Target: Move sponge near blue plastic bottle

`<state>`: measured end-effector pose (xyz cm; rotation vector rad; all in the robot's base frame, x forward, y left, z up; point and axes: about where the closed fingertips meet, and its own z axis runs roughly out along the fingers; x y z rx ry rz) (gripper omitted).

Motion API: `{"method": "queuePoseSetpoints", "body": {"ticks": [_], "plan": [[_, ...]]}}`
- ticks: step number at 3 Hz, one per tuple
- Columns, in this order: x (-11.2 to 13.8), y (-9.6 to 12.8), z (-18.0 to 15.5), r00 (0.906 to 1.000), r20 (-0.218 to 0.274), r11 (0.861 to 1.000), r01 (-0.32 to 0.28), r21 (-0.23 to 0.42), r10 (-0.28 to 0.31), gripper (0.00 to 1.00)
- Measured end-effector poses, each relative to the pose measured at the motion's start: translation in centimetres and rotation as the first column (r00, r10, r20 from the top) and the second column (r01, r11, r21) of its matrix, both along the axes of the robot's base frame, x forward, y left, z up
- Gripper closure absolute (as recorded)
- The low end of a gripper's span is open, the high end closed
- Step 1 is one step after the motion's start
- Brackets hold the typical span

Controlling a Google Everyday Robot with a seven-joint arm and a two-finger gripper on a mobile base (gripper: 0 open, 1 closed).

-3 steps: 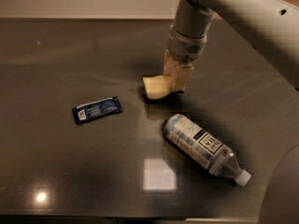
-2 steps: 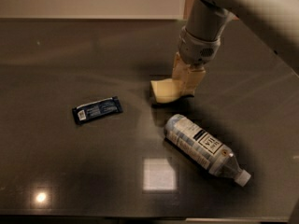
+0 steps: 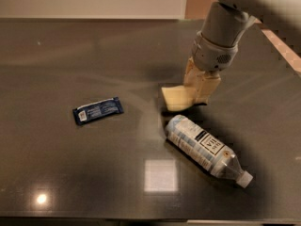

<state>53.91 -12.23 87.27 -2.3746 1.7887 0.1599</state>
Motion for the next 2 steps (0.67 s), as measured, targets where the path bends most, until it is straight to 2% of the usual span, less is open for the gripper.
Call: {"method": "queuePoseSetpoints", "body": {"ticks": [2], "plan": [[0.53,0.38,-0.05,0.9998,0.02,1.0,0.001,0.009,-0.001,0.18]]}}
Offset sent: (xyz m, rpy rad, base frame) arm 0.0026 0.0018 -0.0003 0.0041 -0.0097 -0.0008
